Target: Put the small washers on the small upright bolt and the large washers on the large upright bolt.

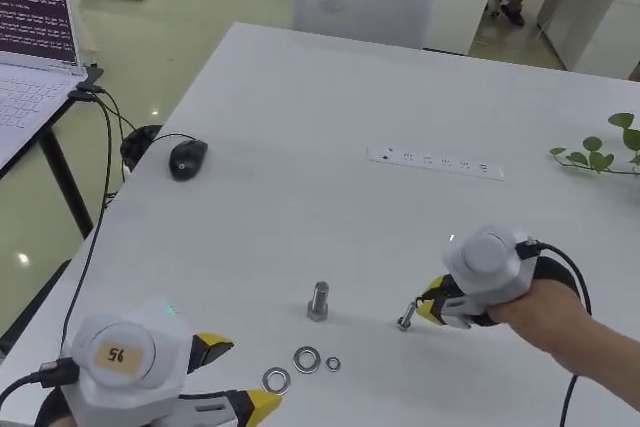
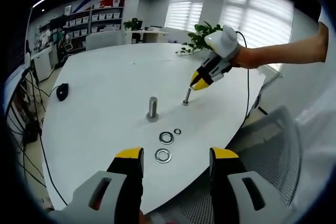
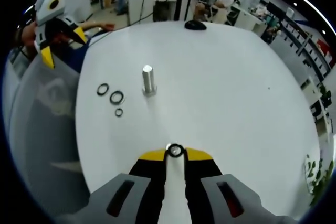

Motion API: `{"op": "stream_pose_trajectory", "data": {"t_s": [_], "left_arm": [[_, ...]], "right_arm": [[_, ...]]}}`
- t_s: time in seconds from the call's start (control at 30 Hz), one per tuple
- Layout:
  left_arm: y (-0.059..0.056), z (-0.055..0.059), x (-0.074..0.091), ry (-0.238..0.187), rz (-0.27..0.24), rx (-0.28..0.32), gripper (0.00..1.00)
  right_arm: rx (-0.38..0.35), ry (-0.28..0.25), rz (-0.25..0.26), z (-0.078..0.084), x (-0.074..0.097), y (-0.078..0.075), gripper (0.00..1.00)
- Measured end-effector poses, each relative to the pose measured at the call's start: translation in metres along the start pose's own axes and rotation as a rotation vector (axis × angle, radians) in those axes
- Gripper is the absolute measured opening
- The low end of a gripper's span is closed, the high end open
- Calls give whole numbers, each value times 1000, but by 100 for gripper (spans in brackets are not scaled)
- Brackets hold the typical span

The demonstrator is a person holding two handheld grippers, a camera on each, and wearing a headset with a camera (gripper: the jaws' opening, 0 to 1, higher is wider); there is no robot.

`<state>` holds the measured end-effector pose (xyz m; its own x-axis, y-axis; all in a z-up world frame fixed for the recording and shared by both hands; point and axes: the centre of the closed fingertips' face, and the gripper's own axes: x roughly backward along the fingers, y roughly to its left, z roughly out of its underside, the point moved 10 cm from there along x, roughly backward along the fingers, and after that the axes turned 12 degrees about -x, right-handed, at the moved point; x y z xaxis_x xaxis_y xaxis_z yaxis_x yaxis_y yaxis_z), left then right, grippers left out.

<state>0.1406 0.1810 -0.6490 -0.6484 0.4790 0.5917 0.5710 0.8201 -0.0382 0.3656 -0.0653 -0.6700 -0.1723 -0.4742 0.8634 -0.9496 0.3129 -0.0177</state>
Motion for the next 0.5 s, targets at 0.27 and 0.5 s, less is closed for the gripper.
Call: {"op": "stream_pose_trajectory", "data": {"t_s": [0.27, 0.5], "left_arm": [[1, 1, 0, -1, -3, 3, 49], [1, 2, 1, -1, -5, 9, 49]], "right_arm": [[39, 39, -9, -4, -5, 0, 13], [47, 54, -13, -5, -7, 0, 13]]}}
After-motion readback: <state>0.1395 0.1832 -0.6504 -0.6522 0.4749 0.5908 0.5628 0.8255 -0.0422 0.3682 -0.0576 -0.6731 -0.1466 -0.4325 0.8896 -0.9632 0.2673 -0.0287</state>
